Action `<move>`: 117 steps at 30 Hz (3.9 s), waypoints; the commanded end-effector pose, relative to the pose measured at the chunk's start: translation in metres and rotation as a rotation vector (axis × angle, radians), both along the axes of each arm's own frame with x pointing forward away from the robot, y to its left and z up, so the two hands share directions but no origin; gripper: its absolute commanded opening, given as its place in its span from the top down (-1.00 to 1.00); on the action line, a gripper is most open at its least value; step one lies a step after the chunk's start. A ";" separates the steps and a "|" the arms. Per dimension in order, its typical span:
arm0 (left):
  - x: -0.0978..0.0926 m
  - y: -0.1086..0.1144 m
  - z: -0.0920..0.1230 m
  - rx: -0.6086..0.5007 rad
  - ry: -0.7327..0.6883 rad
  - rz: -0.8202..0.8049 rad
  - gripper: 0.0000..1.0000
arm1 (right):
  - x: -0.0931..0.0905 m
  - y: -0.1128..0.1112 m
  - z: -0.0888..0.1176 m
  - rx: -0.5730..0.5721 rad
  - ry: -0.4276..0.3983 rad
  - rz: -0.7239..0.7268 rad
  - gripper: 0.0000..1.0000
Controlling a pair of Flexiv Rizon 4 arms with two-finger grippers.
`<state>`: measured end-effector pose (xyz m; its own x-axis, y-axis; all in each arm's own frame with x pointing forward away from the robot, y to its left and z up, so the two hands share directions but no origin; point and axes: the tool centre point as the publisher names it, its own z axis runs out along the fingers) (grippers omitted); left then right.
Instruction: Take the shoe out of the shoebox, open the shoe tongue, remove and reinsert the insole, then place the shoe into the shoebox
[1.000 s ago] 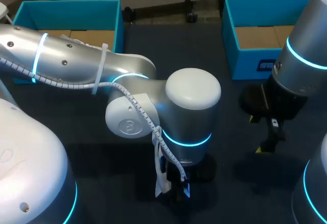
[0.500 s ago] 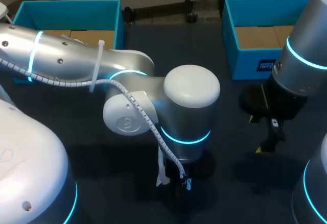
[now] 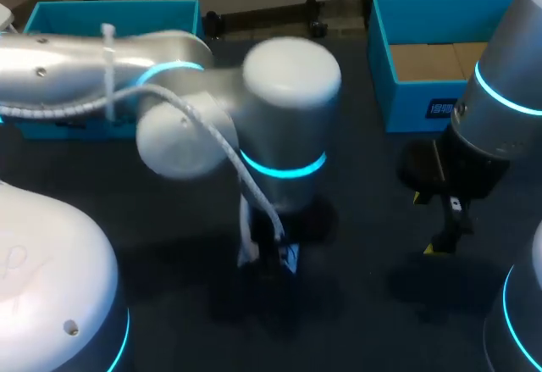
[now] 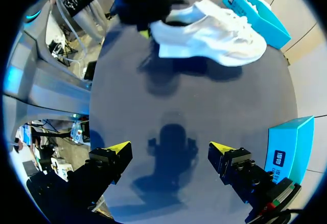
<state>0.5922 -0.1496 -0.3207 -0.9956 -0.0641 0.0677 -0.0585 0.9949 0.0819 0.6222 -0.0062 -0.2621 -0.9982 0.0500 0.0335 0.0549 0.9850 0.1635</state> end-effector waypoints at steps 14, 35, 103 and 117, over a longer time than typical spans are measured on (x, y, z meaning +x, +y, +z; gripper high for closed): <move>0.064 0.114 0.089 -0.085 -0.004 0.031 1.00 | 0.000 0.000 -0.002 0.000 -0.001 0.000 -1.00; 0.133 0.183 0.147 -0.102 0.025 0.011 1.00 | 0.000 0.000 -0.002 0.000 -0.001 0.000 -1.00; 0.421 0.374 0.204 -0.071 0.093 0.110 1.00 | 0.000 0.000 -0.002 0.000 -0.001 0.000 -1.00; 0.421 0.374 0.204 -0.071 0.093 0.110 1.00 | 0.000 0.000 -0.002 0.000 -0.001 0.000 -1.00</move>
